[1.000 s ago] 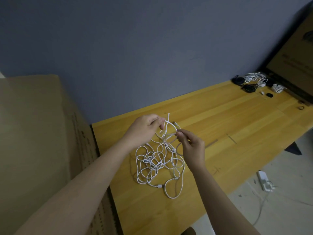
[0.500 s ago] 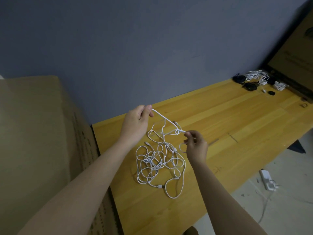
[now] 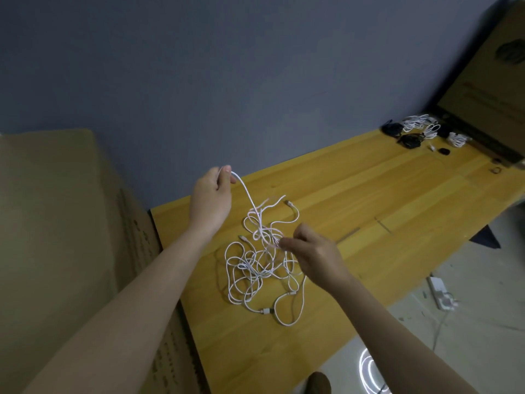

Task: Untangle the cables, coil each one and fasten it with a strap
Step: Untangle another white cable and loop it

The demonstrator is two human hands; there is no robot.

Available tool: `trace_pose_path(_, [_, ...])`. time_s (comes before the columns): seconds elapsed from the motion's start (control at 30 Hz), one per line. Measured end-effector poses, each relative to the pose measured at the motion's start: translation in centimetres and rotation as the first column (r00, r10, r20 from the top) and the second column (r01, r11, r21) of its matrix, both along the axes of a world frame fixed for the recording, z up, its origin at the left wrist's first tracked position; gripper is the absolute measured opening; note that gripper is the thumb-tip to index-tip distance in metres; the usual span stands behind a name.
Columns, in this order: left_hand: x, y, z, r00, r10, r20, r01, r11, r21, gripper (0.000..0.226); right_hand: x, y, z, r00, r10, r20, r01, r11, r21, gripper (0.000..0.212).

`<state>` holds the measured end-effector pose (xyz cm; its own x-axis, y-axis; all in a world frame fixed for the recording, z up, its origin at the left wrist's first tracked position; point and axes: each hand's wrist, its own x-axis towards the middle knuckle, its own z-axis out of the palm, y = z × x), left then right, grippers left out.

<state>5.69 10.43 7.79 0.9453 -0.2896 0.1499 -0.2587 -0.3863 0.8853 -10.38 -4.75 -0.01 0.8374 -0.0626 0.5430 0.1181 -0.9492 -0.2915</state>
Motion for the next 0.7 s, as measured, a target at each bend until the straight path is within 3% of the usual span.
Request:
trace_pose_path(0.13, [0.2, 0.0, -0.1, 0.999, 0.042, -0.012, -0.043, 0.998, -0.052, 0.033, -0.7, 0.4, -1.8, 0.95, 0.082, -0.301, -0.165, 0.951, -0.261, 0.03])
trace_pose_path(0.23, [0.1, 0.1, -0.4, 1.0, 0.021, 0.014, -0.021, 1.0, -0.021, 0.034, 0.2, -1.1, -1.9, 0.865, -0.074, -0.496, -0.065, 0.964, -0.257, 0.034])
trace_pose_path(0.37, [-0.1, -0.1, 0.0, 0.999, 0.047, -0.003, -0.047, 0.995, -0.089, 0.035, 1.5, -2.6, -0.9, 0.842, -0.271, -0.467, 0.115, 0.935, -0.335, 0.034])
trace_pose_path(0.5, [-0.4, -0.1, 0.0, 0.998, 0.062, -0.017, -0.064, 0.989, -0.136, 0.035, 1.7, -4.7, -1.4, 0.757, -0.487, -0.436, 0.422, 0.873, -0.243, 0.02])
trace_pose_path(0.57, [-0.6, -0.2, 0.4, 0.999, 0.05, -0.001, -0.05, 0.992, -0.12, 0.034, 2.1, -5.1, -1.2, 0.741, -0.508, -0.439, 0.539, 0.84, -0.063, 0.019])
trace_pose_path(0.63, [-0.4, -0.3, 0.5, 1.0, 0.021, 0.008, -0.019, 0.992, -0.121, 0.033, 3.3, -4.3, -0.8, 0.827, -0.389, -0.406, 0.497, 0.843, 0.206, 0.013])
trace_pose_path(0.7, [-0.3, -0.2, 0.3, 0.999, -0.05, 0.008, 0.051, 0.993, -0.109, 0.033, 4.0, -3.1, -0.6, 0.921, -0.259, -0.29, 0.352, 0.872, 0.339, 0.008])
